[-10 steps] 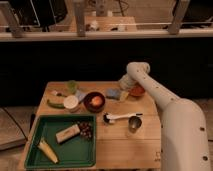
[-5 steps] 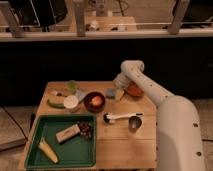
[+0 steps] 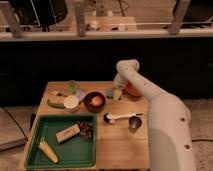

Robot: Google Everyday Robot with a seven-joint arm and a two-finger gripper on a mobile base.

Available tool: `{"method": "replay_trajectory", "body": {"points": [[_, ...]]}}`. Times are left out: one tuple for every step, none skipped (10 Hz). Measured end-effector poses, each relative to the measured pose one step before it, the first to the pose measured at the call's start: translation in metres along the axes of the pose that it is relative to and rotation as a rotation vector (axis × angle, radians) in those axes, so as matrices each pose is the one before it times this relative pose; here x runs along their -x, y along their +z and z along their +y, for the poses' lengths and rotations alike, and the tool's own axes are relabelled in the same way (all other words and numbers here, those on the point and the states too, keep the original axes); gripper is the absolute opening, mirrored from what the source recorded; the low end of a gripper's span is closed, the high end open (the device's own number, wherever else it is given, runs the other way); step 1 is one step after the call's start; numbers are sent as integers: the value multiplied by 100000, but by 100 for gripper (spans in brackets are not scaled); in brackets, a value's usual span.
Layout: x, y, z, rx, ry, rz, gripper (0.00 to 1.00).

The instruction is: Place sponge in paper cup

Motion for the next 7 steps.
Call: {"method": "replay_trajectory", "body": {"points": [[-406,158,-58,392,2152,577,80],[-228,215,-11,651,1724,637,80],[7,236,-60,495,1063,270,80],[-175,128,3,483,812,129,80],[-214,115,82,686,573,162,80],[-303,163,83,545,1056,191,75],[-85,168,107,228,487,361,67]]}}
